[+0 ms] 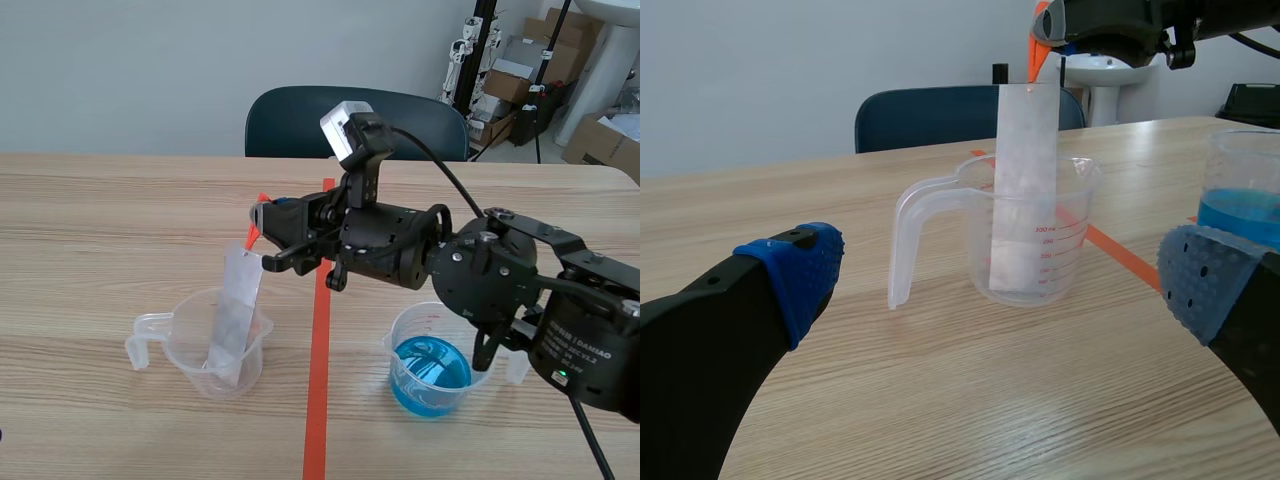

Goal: Do the redox reaction experiment. lift the metal plate out of the left beaker

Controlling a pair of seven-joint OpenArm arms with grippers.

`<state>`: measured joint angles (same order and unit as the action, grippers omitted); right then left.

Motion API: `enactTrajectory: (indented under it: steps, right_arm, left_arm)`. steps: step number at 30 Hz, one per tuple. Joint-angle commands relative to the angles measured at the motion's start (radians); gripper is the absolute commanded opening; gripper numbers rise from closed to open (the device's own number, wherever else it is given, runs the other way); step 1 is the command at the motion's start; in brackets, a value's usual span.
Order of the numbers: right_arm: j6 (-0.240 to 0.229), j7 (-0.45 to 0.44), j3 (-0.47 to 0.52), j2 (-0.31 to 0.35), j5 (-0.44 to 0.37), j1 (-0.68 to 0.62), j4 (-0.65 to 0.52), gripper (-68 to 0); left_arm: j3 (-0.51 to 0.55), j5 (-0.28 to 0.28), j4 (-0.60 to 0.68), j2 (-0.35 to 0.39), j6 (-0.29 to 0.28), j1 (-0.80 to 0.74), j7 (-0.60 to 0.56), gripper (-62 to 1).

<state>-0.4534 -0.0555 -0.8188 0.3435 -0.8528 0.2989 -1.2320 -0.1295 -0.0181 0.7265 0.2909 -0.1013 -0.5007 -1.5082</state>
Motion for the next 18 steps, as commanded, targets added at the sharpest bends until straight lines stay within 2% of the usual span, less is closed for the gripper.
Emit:
enactTrajectory:
  steps: [1, 6, 9, 14, 18]
  right_arm:
    - [-0.021, -0.018, 0.004, 0.000, -0.006, 0.014, -0.016, -67.1]
    - [-0.043, -0.016, 0.004, -0.003, -0.006, 0.014, -0.016, -67.1]
    - [-0.083, -0.014, 0.004, -0.003, -0.006, 0.014, -0.016, -67.1]
    - [-0.117, -0.014, 0.004, -0.003, -0.007, 0.014, -0.017, -67.1]
    - [-0.124, -0.014, 0.004, -0.003, -0.007, 0.014, -0.017, -67.1]
  left_arm:
    - [0.006, -0.001, 0.013, 0.001, 0.003, 0.000, -0.046, 1.4]
    - [0.006, -0.001, 0.013, 0.001, 0.003, 0.000, -0.046, 1.4]
    - [0.006, -0.001, 0.013, 0.001, 0.003, 0.000, -0.046, 1.4]
    - [0.006, -0.002, 0.013, 0.001, 0.003, 0.000, -0.046, 1.4]
    - [0.006, -0.002, 0.012, 0.001, 0.003, 0.000, -0.046, 1.4]
